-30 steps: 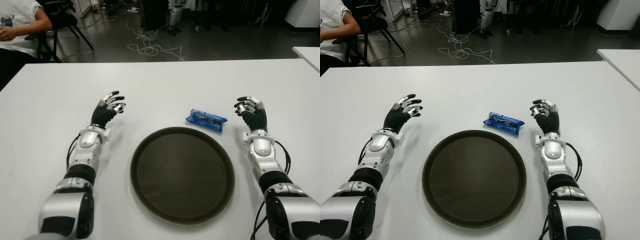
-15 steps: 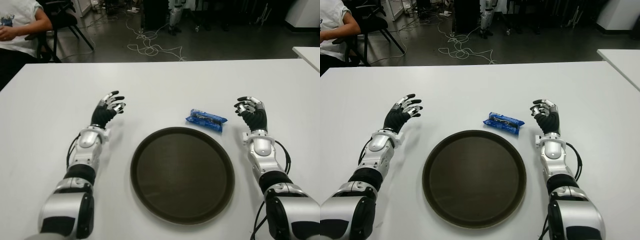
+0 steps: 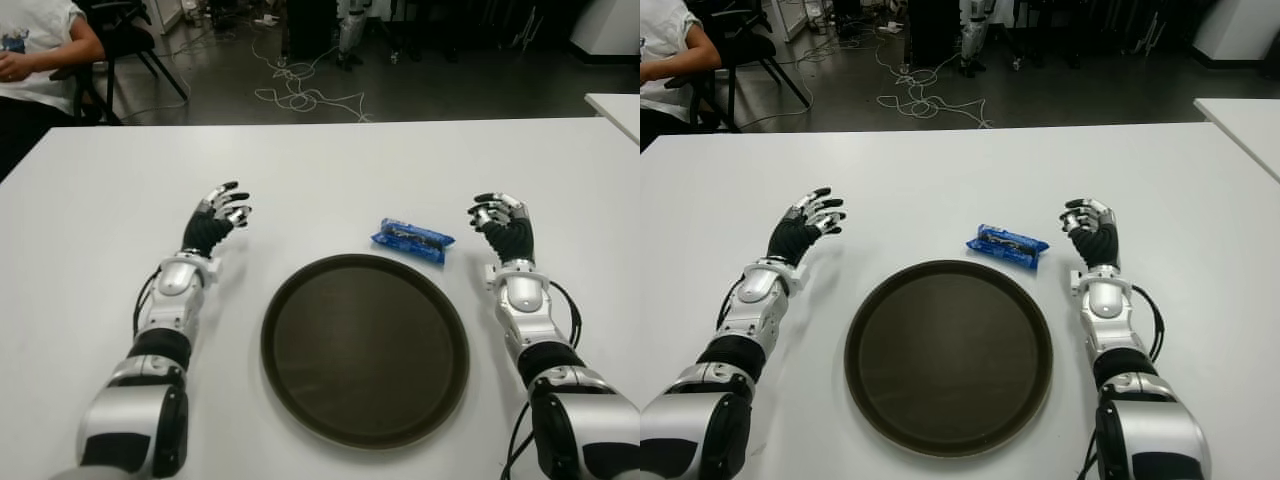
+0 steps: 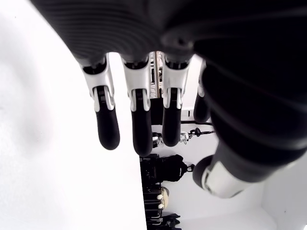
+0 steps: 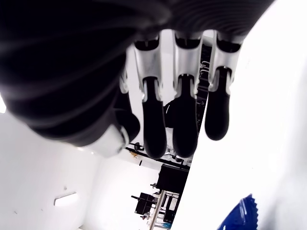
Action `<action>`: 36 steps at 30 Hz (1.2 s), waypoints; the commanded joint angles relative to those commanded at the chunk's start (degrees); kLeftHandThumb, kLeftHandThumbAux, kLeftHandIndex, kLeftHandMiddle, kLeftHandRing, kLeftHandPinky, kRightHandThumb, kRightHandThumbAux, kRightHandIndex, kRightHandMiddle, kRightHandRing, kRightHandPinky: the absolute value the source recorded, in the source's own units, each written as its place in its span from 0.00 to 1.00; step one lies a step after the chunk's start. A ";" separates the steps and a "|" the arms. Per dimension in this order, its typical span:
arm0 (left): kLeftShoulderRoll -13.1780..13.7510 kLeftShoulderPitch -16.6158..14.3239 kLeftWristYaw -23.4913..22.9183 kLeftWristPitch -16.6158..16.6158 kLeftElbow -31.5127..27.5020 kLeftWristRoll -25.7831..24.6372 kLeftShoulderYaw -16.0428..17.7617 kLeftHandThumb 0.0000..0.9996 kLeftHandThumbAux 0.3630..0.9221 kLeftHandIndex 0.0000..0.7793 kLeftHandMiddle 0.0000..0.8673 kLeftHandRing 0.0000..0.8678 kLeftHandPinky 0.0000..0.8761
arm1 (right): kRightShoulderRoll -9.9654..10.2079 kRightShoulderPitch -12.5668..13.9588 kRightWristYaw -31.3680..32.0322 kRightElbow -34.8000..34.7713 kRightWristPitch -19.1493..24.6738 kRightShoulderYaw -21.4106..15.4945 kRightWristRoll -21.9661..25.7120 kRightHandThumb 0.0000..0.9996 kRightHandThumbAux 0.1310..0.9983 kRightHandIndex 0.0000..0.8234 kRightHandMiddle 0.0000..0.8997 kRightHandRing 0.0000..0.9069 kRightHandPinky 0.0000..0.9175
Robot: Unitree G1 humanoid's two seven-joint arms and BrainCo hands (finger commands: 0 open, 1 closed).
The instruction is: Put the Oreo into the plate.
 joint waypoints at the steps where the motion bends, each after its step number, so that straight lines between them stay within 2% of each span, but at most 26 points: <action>1: -0.02 0.01 -0.01 -0.01 -0.03 -0.05 0.05 0.53 0.73 0.22 0.29 0.32 0.36 | 0.01 -0.02 0.17 0.04 0.03 -0.05 0.11 0.68 0.69 0.51 0.58 0.58 0.55; 36: -0.33 -0.22 0.66 -0.41 0.51 -0.03 0.62 0.54 0.75 0.22 0.29 0.31 0.35 | -0.17 -0.06 -0.86 0.03 0.08 0.54 -0.81 0.68 0.69 0.51 0.58 0.58 0.58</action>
